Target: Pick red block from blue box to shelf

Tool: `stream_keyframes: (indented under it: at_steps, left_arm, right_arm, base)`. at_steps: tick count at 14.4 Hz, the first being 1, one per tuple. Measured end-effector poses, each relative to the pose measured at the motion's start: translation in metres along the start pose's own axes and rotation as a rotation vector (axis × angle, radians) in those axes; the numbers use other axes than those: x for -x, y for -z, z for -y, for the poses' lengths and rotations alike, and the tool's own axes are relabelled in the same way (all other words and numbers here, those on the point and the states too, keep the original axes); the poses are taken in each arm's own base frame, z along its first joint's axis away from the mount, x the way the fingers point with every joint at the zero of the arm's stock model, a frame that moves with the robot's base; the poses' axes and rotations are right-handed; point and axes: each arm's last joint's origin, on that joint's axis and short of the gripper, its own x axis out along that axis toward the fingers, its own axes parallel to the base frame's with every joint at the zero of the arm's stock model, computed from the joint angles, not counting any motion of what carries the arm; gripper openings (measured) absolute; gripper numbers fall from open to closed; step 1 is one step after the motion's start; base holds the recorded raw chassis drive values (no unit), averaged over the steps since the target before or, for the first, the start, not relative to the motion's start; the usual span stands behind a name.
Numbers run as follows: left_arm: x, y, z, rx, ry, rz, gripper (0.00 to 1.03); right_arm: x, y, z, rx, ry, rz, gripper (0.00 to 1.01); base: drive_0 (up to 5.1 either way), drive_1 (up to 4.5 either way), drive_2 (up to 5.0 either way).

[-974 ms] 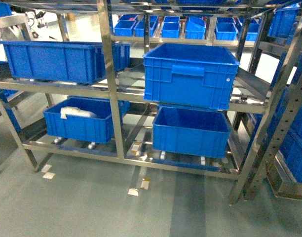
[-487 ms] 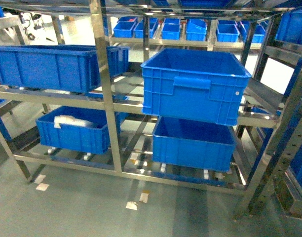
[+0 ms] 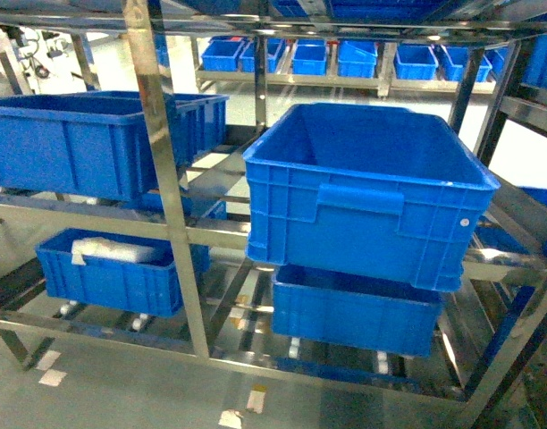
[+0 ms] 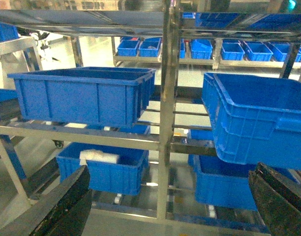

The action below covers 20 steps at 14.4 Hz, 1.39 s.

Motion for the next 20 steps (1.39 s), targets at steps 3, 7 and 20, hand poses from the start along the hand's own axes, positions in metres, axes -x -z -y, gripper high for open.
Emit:
stream_keyframes:
  at_steps: [3, 7, 20]
  left_arm:
    - [0.0000, 0.0000, 0.0000, 0.000, 0.000, 0.000, 0.98]
    - [0.0000, -0.0001, 0.0000, 0.000, 0.000, 0.001, 0.98]
    - [0.0000, -0.0001, 0.0000, 0.000, 0.000, 0.001, 0.98]
  right_arm:
    - [0.0000, 0.0003, 0.0000, 0.000, 0.000, -0.003, 0.23]
    - [0.0000, 0.0003, -0.0001, 0.000, -0.001, -0.003, 0.23]
    - [0.0000, 0.0007, -0.0001, 0.000, 0.000, -0.003, 0.23]
  base:
    - [0.0, 2.10, -2.1]
    - [0.0, 1.91, -1.8]
    - [0.0, 1.32, -1.3]
